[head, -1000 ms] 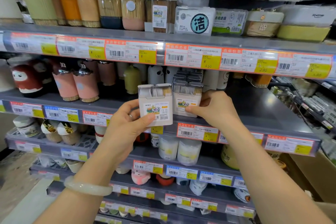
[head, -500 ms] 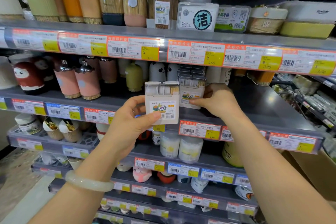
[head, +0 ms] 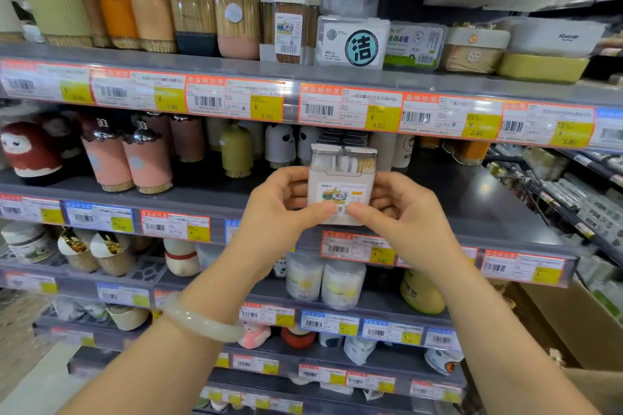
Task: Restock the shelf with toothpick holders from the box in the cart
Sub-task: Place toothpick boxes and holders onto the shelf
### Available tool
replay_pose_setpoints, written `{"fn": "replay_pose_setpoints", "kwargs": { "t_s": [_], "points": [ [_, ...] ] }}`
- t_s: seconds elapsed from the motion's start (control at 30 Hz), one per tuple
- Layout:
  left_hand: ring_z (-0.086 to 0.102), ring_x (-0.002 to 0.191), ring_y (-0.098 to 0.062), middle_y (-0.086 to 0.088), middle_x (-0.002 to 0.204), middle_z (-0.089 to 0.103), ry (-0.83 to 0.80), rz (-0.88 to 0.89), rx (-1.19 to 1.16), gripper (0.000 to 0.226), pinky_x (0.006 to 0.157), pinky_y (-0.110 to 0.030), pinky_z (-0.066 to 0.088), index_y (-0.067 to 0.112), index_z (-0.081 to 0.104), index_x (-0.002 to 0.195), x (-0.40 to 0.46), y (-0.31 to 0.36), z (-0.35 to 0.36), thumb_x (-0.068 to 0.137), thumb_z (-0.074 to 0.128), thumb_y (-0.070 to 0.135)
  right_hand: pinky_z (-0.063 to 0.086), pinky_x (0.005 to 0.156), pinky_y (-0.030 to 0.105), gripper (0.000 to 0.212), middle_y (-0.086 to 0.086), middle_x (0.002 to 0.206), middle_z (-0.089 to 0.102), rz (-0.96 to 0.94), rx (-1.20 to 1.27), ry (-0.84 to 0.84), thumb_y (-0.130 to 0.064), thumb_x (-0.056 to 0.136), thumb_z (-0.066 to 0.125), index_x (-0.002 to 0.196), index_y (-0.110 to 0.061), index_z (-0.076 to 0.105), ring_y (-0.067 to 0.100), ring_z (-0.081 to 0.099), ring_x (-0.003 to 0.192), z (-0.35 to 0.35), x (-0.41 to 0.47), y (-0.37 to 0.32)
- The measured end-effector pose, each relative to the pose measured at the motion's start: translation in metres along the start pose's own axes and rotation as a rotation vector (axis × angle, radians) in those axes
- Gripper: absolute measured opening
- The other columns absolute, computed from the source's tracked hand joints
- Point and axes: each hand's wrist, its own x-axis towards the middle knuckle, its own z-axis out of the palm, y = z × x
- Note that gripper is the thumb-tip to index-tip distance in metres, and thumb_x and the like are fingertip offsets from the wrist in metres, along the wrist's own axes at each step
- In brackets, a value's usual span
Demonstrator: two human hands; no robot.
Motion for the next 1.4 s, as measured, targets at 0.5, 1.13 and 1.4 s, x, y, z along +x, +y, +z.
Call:
{"fn": "replay_pose_setpoints", "kwargs": {
  "t_s": [0.5,1.13,1.4],
  "points": [
    [0.063,0.093,-0.013,-0.003,0.104,0.069,0.099,0.085,0.462,0.034,0.083,-0.024,0.050,0.009,0.064,0.108,0.022,-0.015,0.013,0.077,0.076,0.019,0.047,0.066,0.011,0.027,-0.014,0.086,0.065,0.157,-0.343,0.061,-0.025,0.077,0.076,0.101,-0.021,0.065,-0.001,0.061,0.078,0.002,0.018,0.017],
    [0.030,0.138,-0.009,0.007,0.151,0.033,-0.582,-0.066,0.781,0.078,0.114,-0.036,0.028,0.025,0.029,0.147,0.069,-0.018,-0.015,0.082,0.062,0.051,0.041,0.096,0.026,0.056,-0.008,0.133,0.053,0.188,-0.553,-0.316,-0.050,0.083,0.062,0.131,-0.026,0.048,0.009,0.050,0.118,-0.012,0.037,0.018],
    [0.018,0.144,-0.011,0.011,0.155,0.024,-0.621,-0.070,0.879,0.092,0.116,-0.047,0.018,0.032,0.021,0.149,0.068,-0.020,-0.015,0.073,0.046,0.077,0.037,0.090,0.020,0.055,-0.010,0.133,0.052,0.160,-0.561,-0.325,-0.045,0.086,0.061,0.135,-0.027,0.042,0.005,0.048,0.114,-0.012,0.038,0.016]
  ]
}}
